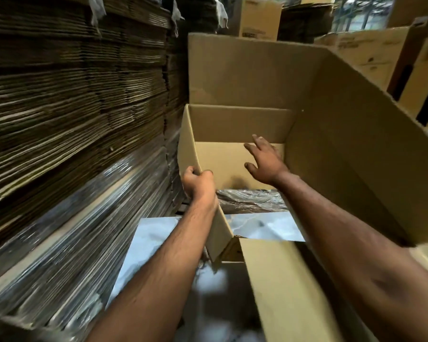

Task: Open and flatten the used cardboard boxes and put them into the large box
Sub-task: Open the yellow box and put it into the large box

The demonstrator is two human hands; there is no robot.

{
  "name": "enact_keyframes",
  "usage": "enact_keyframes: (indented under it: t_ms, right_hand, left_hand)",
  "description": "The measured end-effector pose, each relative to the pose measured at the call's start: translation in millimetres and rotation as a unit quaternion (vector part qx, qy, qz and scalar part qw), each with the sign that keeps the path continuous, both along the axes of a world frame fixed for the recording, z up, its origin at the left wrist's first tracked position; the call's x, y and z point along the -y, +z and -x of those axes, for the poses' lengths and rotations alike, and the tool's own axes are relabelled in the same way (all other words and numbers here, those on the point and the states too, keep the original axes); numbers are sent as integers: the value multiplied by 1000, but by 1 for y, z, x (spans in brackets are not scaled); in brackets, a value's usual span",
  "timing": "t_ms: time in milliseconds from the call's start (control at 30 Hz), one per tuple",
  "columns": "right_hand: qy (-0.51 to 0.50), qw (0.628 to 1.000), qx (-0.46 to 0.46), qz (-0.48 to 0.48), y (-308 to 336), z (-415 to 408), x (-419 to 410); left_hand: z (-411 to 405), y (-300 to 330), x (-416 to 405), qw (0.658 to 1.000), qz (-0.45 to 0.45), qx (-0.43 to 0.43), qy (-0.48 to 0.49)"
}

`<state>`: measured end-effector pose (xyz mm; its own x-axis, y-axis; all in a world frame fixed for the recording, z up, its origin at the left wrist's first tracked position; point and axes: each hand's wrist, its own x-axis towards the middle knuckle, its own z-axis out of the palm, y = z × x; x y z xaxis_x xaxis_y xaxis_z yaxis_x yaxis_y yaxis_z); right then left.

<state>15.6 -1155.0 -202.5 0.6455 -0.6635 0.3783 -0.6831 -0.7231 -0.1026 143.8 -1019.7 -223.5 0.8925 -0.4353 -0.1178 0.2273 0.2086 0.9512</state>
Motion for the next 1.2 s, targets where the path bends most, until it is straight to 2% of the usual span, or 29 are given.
enact_keyframes:
  t_ms: [167,367,500,600,700,800,867,933,1000,1100,1200]
  right_hand:
    - [1,991,47,124,36,1,-9]
    - [13,993,-1,118,83,-20,-17]
    - [5,997,-51,65,109,-44,-25]
    - [22,996,-67,-51,110,-65,-41]
    - [68,974,-99,-194,82,-84,-61]
    - [83,941,-75,-321,38,-103,-81]
    - [88,918,-67,-381,13,-114,-92]
    - [79,925,-74,-364,-5,-121,-94]
    - [49,945,-105,-305,-12,-122,-94]
    - [22,954,-158,-253,-11,-116,-89]
    - [27,947,-154,-281,-9,-105,-82]
  left_hand:
    - [7,-25,-7,999,-2,-23,35]
    - [20,-33,-11,998,-19,-24,53]
    - [19,-36,-13,997,0,-50,60]
    - [13,-40,-11,996,12,-49,69]
    - [12,-42,-14,998,-13,-31,45]
    - [20,-36,-17,998,-63,2,19]
    - [22,-39,-10,997,-62,26,-24]
    - [22,-52,-5,991,-110,50,-58]
    - [19,-60,-18,983,-159,58,-77]
    - [9,-75,-47,984,-104,13,-146]
    - [-18,-96,-62,981,-153,-19,-118]
